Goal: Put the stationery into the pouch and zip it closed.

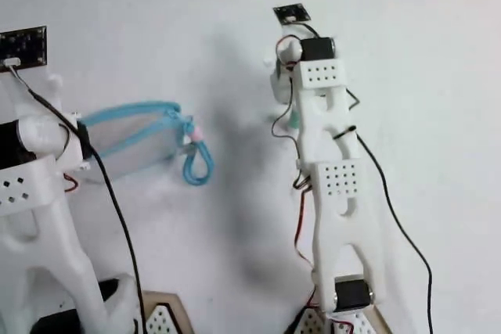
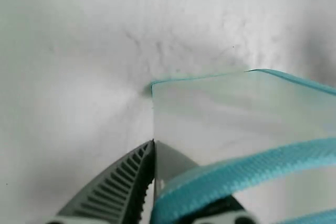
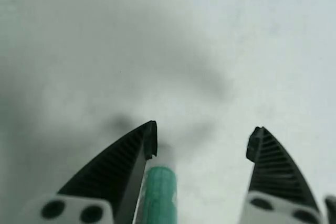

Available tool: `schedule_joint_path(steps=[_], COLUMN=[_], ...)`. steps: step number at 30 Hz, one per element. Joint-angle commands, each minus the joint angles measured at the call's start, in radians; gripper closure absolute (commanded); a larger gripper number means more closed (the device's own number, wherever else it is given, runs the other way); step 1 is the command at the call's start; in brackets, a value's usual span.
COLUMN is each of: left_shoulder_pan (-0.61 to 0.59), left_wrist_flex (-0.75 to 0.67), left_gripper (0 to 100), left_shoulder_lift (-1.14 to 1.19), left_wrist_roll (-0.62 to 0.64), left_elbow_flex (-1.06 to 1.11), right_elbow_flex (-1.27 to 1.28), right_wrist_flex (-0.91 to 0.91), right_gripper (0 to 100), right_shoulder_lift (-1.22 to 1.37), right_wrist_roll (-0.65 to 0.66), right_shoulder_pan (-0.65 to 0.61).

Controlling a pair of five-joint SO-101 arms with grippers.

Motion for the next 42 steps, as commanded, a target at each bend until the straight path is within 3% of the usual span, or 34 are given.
schedule_joint_path(steps=[1, 7, 15, 22, 31, 34, 39, 42], left_shoulder_pan=[0.007, 0.007, 0.007, 0.007, 0.007, 0.007, 0.007, 0.007], left_wrist_flex=[-0.014, -0.014, -0.012, -0.014, -0.011, -0.008, -0.008, -0.009], left_gripper=[98, 98, 98, 98, 98, 98, 98, 98], left_shoulder_lift=[0.031, 0.031, 0.031, 0.031, 0.031, 0.031, 0.031, 0.031], left_wrist_roll=[0.005, 0.005, 0.005, 0.005, 0.005, 0.005, 0.005, 0.005], left_elbow_flex=[0.003, 0.003, -0.003, -0.003, -0.003, -0.003, -0.002, 0.002], right_elbow_flex=[-0.037, 0.02, 0.465, 0.717, 0.776, 0.778, 0.778, 0.778], right_wrist_flex=[0.022, 0.024, 0.021, 0.019, 0.019, 0.019, 0.018, 0.013], right_gripper=[72.7, 75.1, 91.6, 92.4, 92.1, 89.3, 71.0, 70.7], right_shoulder_lift=[-0.07, -0.2, -0.473, -0.634, -0.665, -0.659, -0.638, -0.556], right_wrist_roll=[0.006, 0.006, 0.006, 0.006, 0.008, 0.008, 0.008, 0.017], right_shoulder_pan=[0.001, 0.004, 0.005, 0.001, 0.008, -0.01, -0.008, -0.012])
